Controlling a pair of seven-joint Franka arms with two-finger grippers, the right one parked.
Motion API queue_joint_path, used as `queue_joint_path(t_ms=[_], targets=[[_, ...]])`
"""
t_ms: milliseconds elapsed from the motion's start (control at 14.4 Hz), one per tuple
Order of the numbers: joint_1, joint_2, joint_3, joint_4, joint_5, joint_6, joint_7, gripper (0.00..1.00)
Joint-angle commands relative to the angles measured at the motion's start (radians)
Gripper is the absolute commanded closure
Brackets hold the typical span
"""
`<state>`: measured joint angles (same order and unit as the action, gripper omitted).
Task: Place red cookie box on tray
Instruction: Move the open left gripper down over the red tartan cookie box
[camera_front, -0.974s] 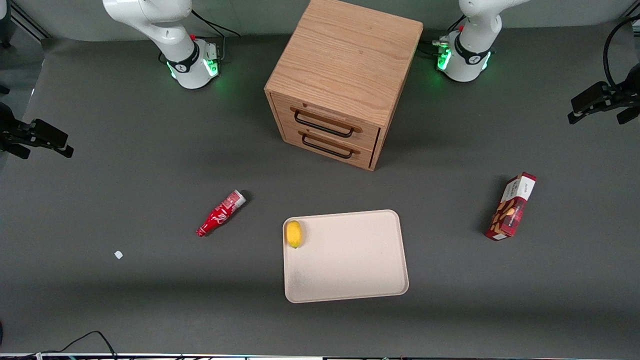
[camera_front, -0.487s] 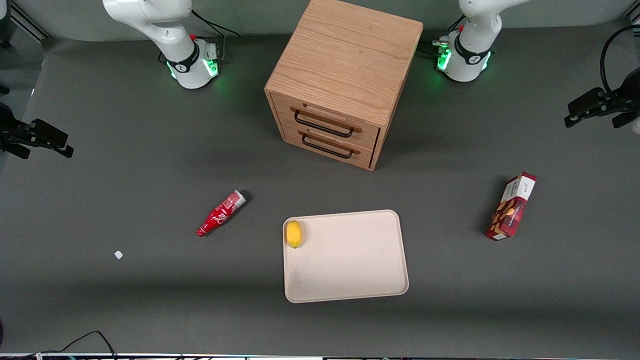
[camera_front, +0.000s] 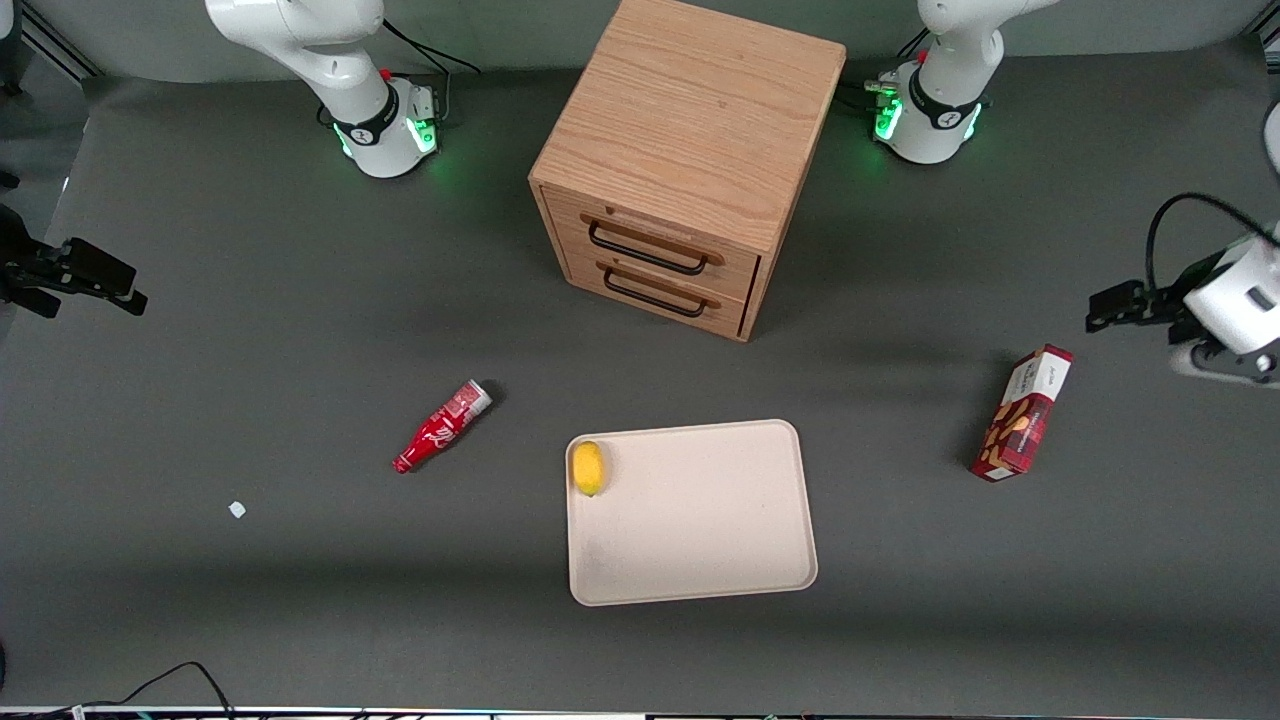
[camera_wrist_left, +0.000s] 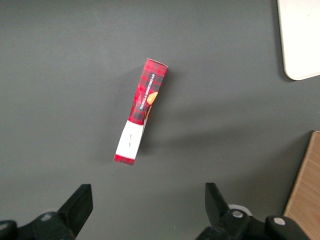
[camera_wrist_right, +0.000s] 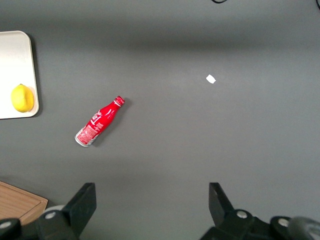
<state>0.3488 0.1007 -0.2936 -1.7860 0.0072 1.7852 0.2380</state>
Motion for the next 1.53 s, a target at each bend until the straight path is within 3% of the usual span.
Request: queue_joint_path(t_ms=[0,209,904,1461], targets=[[0.006,0.007,-0.006,-0.062,0.013,0.097,0.029,0.00],[0.006,0.057,-0.004,-0.150,0.077,0.280,0.029,0.00],[-0.010,0.253,0.031,-0.266,0.131,0.695,0.080,0.00],[-0.021,0.290,0.031,-0.309,0.131,0.700,0.078,0.00]])
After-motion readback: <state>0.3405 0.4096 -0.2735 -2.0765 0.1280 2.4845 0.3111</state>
